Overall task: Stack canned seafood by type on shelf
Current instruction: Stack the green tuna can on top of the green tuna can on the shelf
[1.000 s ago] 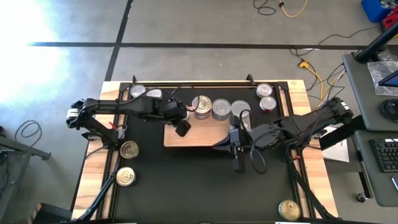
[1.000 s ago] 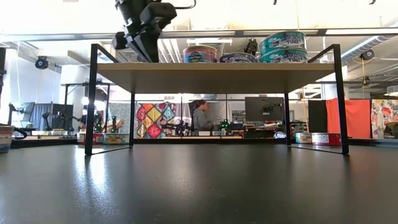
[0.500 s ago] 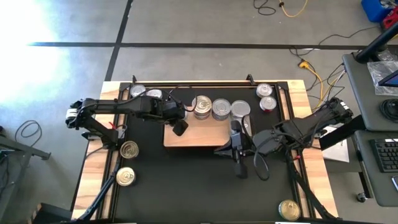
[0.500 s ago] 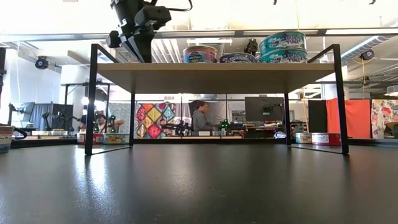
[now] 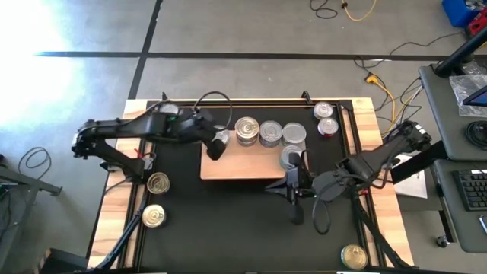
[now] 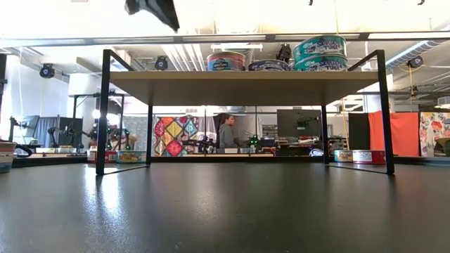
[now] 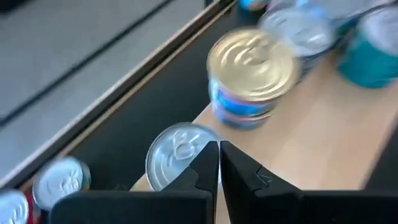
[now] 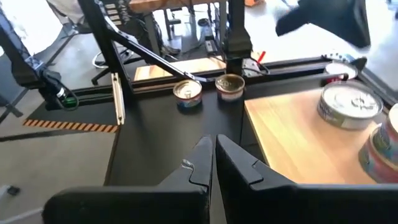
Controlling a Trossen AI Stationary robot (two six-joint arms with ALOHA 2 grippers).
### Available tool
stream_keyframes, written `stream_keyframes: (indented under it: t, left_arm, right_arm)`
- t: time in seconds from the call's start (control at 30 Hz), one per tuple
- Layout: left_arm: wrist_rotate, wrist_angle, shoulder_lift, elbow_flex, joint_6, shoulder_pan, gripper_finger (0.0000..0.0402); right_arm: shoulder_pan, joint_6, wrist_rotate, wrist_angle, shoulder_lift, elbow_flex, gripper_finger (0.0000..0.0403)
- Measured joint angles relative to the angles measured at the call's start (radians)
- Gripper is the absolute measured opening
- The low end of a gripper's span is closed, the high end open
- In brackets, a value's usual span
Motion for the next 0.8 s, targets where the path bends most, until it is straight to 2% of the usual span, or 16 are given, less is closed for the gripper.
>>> stream_keyframes:
  t: [0.17,0.37,0.43,0.57,0.63,0.8]
  left_arm:
    - [-0.063,0.052,-0.070,0.009,0.071,-0.127,0.0000]
    - [-0.084,0.119,-0.134,-0.025,0.107,-0.312,0.0000]
    - [-0.117,0.119,-0.138,-0.027,0.107,-0.380,0.0000]
    - [-0.197,0.118,-0.129,-0.028,0.091,-0.514,0.0000]
    - [-0.234,0.112,-0.115,-0.028,0.052,-0.579,0.0000]
    - [-0.334,0.112,-0.074,-0.050,-0.048,-0.720,0.0000]
  right_arm:
    - [0.021,0.101,0.017,0.013,0.049,0.000,0.0013]
    - [0.111,0.321,0.014,-0.020,0.129,0.000,0.0013]
    - [0.148,0.436,0.015,-0.105,0.147,0.000,0.0013]
    - [0.222,0.780,0.000,-0.406,0.208,0.001,0.0013]
    - [0.252,0.910,-0.072,-0.514,0.243,0.001,0.0013]
    - [0.294,1.175,-0.347,-0.758,0.299,0.001,0.0013]
